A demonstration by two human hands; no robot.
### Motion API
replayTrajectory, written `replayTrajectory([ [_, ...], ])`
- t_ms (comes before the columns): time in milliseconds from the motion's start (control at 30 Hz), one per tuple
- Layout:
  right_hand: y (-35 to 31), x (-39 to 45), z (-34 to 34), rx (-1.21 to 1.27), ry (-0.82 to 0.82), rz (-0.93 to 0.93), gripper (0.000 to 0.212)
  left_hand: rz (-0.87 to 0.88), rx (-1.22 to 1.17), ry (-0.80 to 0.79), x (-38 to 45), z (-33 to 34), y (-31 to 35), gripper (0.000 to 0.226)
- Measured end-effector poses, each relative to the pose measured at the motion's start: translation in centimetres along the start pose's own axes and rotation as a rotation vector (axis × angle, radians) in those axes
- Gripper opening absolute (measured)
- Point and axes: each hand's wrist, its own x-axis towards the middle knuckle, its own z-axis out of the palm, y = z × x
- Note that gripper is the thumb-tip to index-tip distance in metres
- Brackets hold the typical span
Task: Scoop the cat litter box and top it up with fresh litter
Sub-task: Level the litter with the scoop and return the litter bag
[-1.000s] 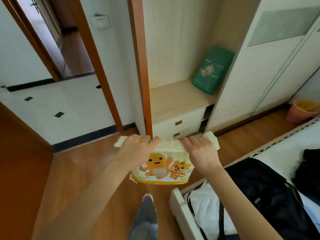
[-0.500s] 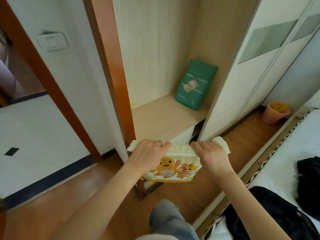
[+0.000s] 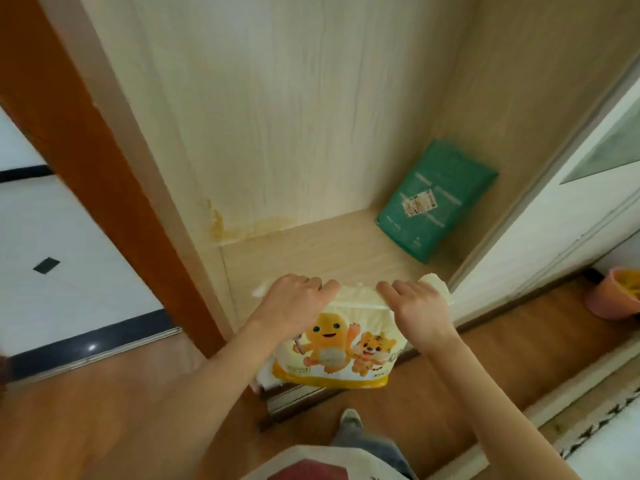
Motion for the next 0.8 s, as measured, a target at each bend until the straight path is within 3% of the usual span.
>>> replayTrajectory([
  [333, 6.4, 8.2, 5.6, 0.116, -0.078, -0.212, 0.051, -0.223, -0.013, -0.137, 6.6, 2.7, -1.5, 0.056],
  [600, 7.7, 14.7, 8.3, 0.140, -0.025, -0.263, 0.040, -0.274, 0.029, -0.111, 10.0, 3.4, -5.5, 0.063],
  [800, 7.7, 18.6, 10.7, 0.162, -0.070, -0.267, 0.053, -0.339, 0.000, -0.094, 11.7, 4.9, -8.6, 0.061],
])
